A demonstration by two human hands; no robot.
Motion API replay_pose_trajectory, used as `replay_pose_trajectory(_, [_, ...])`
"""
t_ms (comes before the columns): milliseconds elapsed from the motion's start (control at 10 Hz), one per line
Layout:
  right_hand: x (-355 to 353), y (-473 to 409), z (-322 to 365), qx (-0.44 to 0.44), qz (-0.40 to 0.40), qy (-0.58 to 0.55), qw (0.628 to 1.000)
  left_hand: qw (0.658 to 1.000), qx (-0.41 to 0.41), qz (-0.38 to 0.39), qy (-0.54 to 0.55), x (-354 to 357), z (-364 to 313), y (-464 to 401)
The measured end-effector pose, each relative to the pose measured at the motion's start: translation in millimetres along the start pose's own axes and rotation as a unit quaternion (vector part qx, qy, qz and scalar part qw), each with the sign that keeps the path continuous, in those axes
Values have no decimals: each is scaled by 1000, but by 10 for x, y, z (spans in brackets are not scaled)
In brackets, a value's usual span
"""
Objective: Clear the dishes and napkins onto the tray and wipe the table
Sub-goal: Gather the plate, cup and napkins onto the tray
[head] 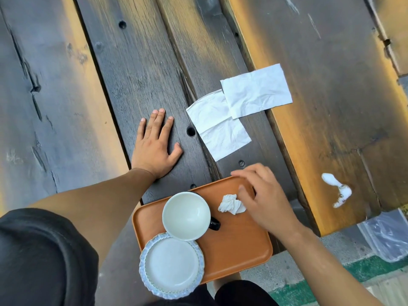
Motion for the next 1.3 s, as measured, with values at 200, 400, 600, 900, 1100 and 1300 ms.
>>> replay_pose_trajectory(200, [-189, -1050, 54, -58, -84, 47, 994, 1000, 2, -5, 0, 7, -3, 2])
replay_pose_trajectory(400, [-81, -1677, 193, -102, 32, 157, 982, 1000, 5, -16, -4, 2, 9, 2])
replay_pose_trajectory(600, [-56, -1749, 197, -110, 73, 209, 969, 1000, 7, -16, -4, 11, 0, 1])
replay_pose_trajectory(900, [-80, -1702, 188, -121, 55, 202, 970, 1000, 8, -14, -7, 3, -1, 1])
replay_pose_trajectory(1100, [-197, -1465, 400, -141, 63, 93, 984, 1000, 9, -18, -7, -6, -11, 1])
replay_pose_trajectory(1300, [-481, -1156, 409, -61, 66, -73, 993, 1000, 7, -14, -6, -2, -6, 1])
Point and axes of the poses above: each hand's wrist, its own y-axis away from the middle knuckle, its own x-axis out of the palm, z = x × y, the point moved 7 cm from there along -y, towards the middle knuckle, and after that the axes turned 4 degrees about z, right-handed, at the moved point
